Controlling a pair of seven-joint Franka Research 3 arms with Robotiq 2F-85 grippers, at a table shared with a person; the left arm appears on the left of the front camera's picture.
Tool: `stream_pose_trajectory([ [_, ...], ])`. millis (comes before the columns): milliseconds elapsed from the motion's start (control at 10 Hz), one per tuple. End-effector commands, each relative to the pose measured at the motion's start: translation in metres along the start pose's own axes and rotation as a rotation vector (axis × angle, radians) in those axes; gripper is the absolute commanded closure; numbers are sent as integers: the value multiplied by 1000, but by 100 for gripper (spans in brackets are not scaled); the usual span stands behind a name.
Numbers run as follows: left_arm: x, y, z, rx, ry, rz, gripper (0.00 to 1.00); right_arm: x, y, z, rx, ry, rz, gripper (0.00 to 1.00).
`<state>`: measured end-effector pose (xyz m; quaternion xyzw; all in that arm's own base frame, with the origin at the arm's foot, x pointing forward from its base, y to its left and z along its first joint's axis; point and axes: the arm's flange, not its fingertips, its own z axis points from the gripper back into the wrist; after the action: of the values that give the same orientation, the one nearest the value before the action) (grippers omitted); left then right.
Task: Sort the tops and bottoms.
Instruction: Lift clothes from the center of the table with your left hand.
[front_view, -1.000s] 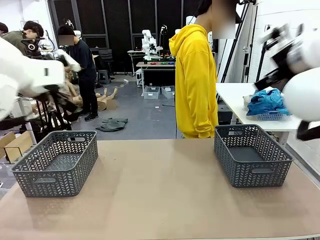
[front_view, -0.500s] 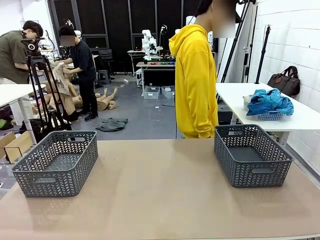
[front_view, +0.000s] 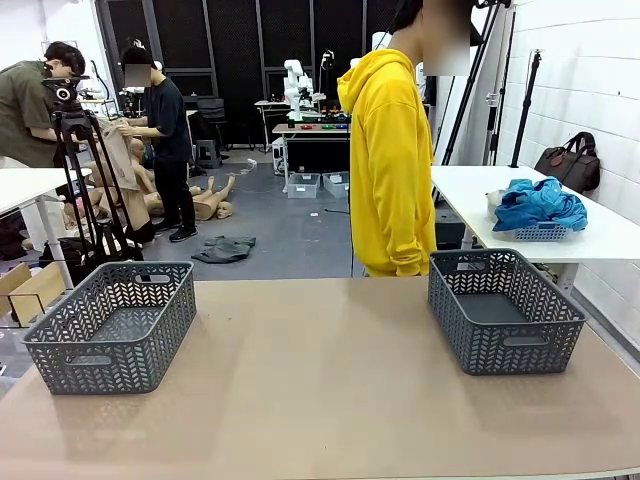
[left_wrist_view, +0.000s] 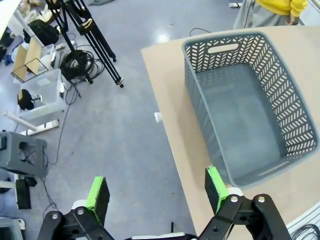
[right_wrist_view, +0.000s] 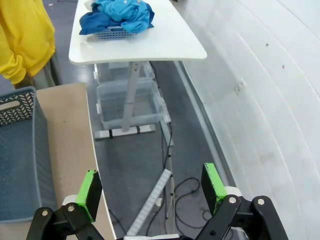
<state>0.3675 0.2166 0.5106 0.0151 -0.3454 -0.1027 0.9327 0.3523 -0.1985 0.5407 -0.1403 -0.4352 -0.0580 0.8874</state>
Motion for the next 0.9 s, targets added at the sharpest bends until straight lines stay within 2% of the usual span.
stream_pose_trajectory([
  [0, -1, 1, 5, 6, -9, -11, 0, 2, -2, 9, -4, -4, 7, 0],
  [800, -1, 1, 5, 6, -9, -11, 0, 2, -2, 9, -4, -4, 7, 0],
])
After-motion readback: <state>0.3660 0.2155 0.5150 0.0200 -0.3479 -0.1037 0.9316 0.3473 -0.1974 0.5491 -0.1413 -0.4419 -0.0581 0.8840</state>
